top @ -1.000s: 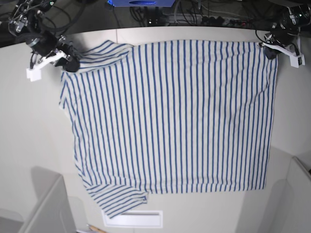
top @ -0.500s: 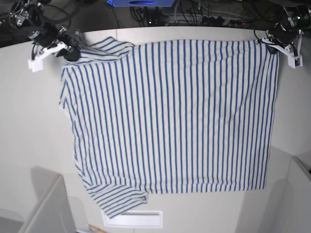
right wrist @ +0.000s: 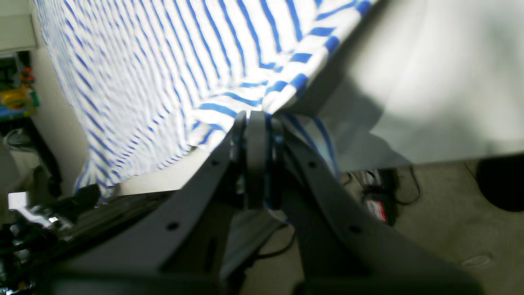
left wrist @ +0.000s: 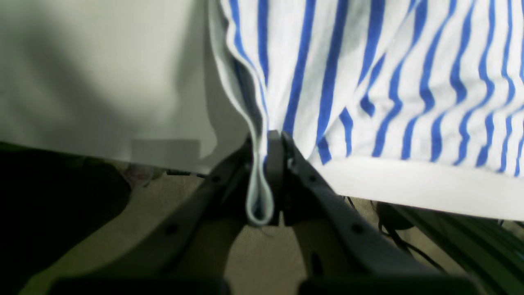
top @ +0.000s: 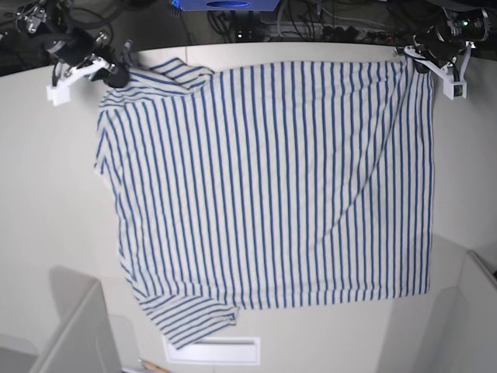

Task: Fold the T-shirt properly
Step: 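Grasp both shoulder corners and pull the shirt toward the robot, then lift both shoulder corners and drag the shirt across the table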

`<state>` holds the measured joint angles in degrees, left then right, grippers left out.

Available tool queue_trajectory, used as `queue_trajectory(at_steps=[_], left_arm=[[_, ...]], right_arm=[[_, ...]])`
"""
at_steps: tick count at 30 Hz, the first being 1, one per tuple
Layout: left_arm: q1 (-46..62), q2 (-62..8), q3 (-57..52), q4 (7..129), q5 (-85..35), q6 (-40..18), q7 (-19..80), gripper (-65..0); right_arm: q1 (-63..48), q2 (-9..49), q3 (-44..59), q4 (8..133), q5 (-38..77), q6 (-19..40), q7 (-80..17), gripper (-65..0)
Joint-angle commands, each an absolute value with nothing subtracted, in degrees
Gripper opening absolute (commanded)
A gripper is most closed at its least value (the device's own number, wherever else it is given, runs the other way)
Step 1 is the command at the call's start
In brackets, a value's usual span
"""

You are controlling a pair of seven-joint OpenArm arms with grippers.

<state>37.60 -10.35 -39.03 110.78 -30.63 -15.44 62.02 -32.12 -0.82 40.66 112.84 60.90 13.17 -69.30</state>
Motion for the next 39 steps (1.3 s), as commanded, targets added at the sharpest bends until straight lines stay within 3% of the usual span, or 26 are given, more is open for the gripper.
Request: queue_trajectory(at_steps=[1,26,33,39], left_arm=[[37.85,-11.03,-40.04,111.96,-30.81,-15.43,61.49,-65.0],[36.79,-13.05,-42.24,112.13,-30.46,-15.52,61.76,-65.0],[37.32,-12.97,-42.24,112.13,-30.46,-15.52,61.76,-65.0],[37.05,-13.14,-42.24,112.22,-30.46,-15.52,61.76,-65.0]], right_arm=[[-32.48,-0.31,40.92,113.98,63.6,13.85,-69.14,-65.0],[-34.33,2.59,45.32,113.89,65.01,13.85,-69.23,-65.0],[-34.24,0.57,41.19,113.98,65.1,13.85,-72.22,-65.0],[-31.6,0.84,40.57,113.98,72.84,13.49,-72.4,-65.0]])
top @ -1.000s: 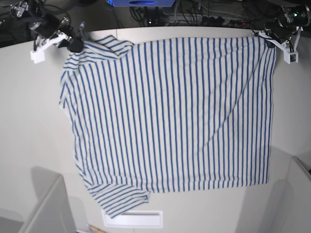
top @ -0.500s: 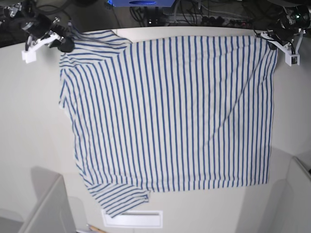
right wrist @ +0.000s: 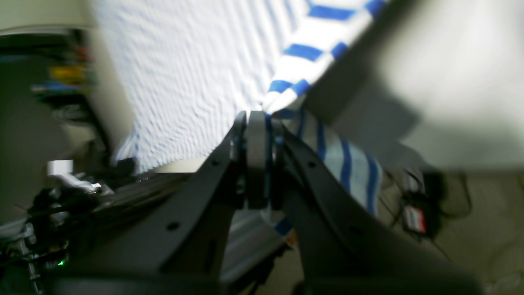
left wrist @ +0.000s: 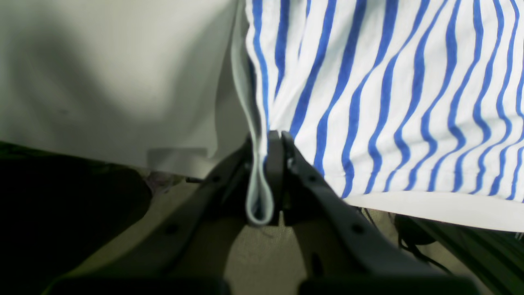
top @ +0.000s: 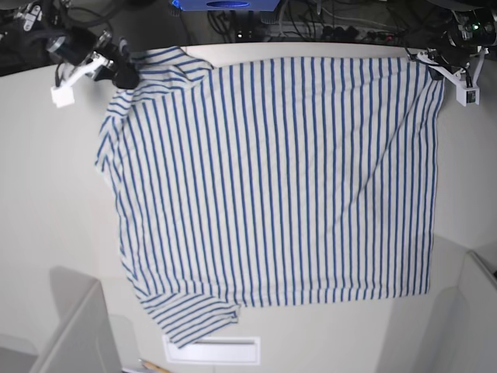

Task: Fold the T-shirt properly
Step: 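Lift both shoulder corners and drag the shirt across the table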

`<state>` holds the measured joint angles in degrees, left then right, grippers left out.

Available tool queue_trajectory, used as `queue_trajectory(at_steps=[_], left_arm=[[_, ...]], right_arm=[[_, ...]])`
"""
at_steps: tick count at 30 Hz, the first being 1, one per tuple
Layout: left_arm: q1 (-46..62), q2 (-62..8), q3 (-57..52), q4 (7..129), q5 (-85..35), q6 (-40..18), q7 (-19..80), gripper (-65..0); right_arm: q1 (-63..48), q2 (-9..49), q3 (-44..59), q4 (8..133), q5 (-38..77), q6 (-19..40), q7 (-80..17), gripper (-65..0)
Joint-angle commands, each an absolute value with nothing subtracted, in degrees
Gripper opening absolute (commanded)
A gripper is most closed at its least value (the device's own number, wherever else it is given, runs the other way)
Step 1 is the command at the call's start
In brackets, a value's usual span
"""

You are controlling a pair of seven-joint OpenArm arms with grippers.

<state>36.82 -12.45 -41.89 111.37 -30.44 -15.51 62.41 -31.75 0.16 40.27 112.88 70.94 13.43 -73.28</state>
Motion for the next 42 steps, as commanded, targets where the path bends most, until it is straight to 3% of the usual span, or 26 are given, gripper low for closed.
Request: queue_trajectory(at_steps=[1,8,18,42], left_arm=[[36.88,-13.14,-42.24,112.22,-30.46,-15.52,61.85,-65.0],[33.98,-13.23,-42.24,112.31,-30.55,-15.52,62.55,-65.0],[23.08,-13.14,-42.24,112.31,-30.81,-15.52,73.98,-65.0],[12.79,-12.62,-42.77,109.85,-30.99,-15.52,74.07,-65.0]], right_arm=[[-30.99,0.92,40.57,113.98,73.45,13.41,-72.13,-65.0],[-26.42,0.92,40.48,113.63,72.31,13.67,-72.04,-65.0],[-20.09,0.92,40.48,113.45,72.31,13.76,-72.31,-65.0],[-3.91,2.24,40.4,97.98,72.57,13.49,-72.57,-65.0]])
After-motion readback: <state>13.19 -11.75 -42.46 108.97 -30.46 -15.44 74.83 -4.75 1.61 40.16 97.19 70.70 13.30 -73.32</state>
